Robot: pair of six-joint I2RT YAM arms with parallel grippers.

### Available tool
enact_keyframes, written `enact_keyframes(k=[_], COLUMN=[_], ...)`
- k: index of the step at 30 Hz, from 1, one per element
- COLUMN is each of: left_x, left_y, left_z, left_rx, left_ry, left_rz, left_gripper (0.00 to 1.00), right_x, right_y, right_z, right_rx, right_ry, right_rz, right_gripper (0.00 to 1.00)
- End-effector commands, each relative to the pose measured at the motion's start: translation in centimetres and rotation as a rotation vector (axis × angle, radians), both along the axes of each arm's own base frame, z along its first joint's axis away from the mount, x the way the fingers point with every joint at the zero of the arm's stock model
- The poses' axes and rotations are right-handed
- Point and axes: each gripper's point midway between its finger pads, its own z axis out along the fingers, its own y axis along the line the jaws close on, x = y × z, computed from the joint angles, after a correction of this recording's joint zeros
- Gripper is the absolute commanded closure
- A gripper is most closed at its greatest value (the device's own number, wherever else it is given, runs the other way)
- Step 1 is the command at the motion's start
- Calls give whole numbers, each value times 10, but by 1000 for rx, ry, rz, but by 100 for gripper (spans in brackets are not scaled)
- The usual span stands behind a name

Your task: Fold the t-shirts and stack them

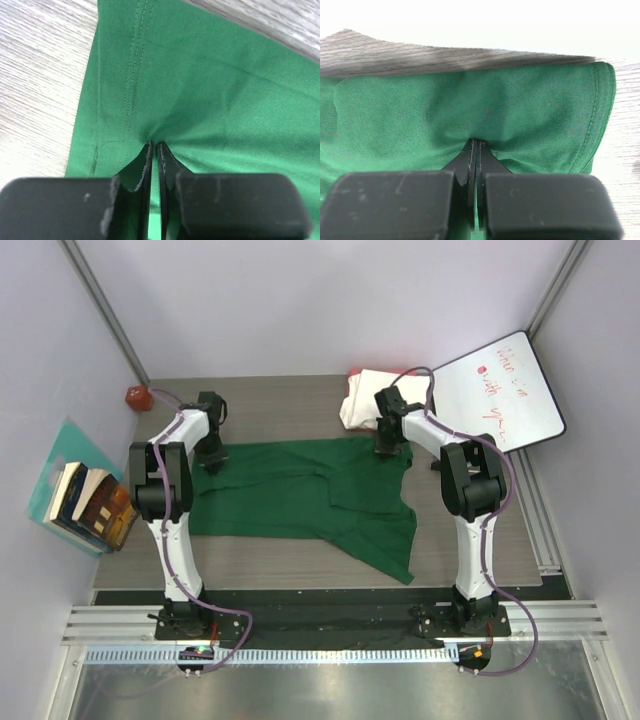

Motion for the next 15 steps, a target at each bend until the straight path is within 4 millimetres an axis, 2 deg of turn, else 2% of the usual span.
enact_keyframes(k=[1,2,4,5,6,8,9,14,15], left_x=[-5,-1,-1,0,1,3,2,5,6], left_y=[31,31,33,33,36,35,36,38,38], left_z=[-5,-3,-3,-2,-1,0,-2,-6,-5], left_rx=[55,51,32,29,26,13,15,8,4], left_ry=[34,26,29,26,18,12,19,28,26], left_rz=[66,67,74,75,77,75,77,77,78], left_gripper=[94,92,84,71,66,48,43,36,36], right_x=[-11,-10,-5,-4,-2,4,6,23,23], right_y=[-33,-35,-39,-40,-44,-44,-46,-40,-37], right_z=[-39,-41,-39,-40,-42,-42,-43,-36,-36], right_rx=[-80,-75,-66,-67,-63,-47,-47,-16,-5], right_ry=[93,97,92,93,99,94,98,75,78], right_rz=[-64,-66,-77,-78,-89,-93,-97,-87,-82], right_gripper=[99,99,99,99,99,99,99,98,90])
